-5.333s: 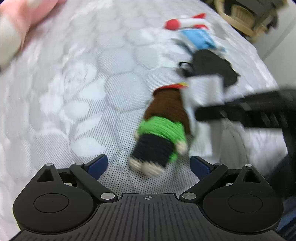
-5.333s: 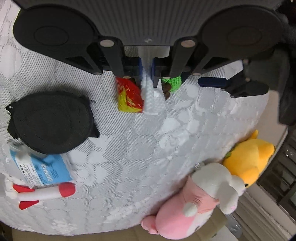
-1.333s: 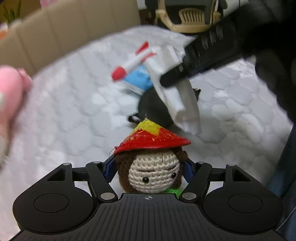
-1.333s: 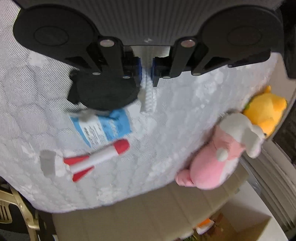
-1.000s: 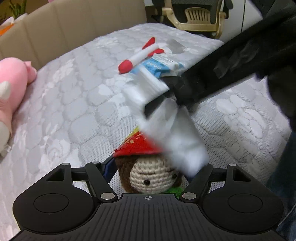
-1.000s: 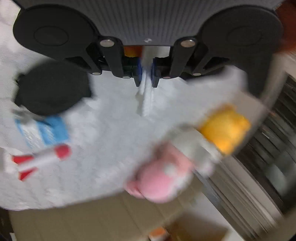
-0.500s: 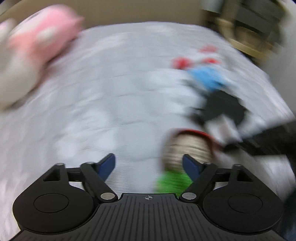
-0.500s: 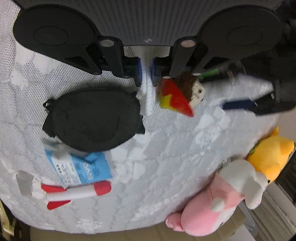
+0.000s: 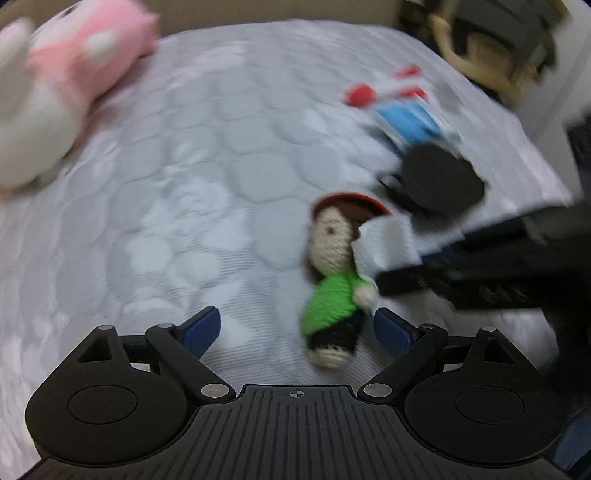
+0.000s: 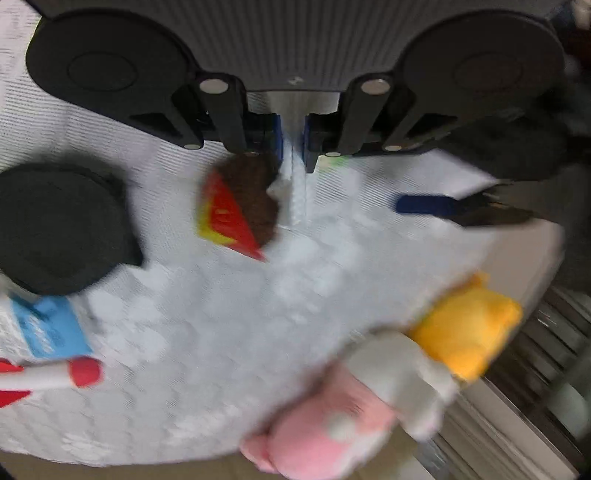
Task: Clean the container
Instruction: 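Set the doll down on the bed with the left tool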
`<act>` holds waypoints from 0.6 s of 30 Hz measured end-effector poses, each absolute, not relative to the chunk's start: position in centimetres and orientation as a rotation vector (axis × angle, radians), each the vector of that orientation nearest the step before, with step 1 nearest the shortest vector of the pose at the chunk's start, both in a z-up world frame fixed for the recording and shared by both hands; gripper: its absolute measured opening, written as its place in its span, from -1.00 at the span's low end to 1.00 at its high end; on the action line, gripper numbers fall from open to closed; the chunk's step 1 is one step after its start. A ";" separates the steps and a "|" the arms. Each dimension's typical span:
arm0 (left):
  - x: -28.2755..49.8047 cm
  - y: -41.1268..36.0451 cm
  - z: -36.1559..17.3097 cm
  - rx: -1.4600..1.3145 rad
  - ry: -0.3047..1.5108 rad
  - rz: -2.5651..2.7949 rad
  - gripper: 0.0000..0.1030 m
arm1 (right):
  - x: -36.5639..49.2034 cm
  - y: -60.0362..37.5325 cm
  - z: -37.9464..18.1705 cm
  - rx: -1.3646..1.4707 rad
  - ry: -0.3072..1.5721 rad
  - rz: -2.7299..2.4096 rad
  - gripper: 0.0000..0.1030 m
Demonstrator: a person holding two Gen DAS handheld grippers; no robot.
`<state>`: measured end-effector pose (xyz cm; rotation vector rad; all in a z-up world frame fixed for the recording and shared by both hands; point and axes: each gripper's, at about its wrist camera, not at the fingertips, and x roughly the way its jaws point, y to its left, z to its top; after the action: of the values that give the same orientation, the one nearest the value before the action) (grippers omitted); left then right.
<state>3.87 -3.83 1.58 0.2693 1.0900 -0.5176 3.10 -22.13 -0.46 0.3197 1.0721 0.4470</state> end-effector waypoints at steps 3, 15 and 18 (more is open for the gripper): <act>3.0 -6.2 0.7 0.347 1.087 -0.586 0.83 | 3.5 -23.9 -0.3 0.405 1.055 0.394 -0.76; 7.9 -5.3 0.1 0.199 0.992 -0.397 0.83 | 4.5 -33.4 0.8 0.542 0.905 0.002 -0.76; 9.5 -0.9 0.7 0.045 1.011 -0.226 0.83 | 4.8 -34.6 -0.1 0.551 0.932 -0.076 -0.76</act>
<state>9.48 -0.94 0.66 0.0447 1.0107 -0.2264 4.82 -34.65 -0.13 0.5511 0.9316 -0.0759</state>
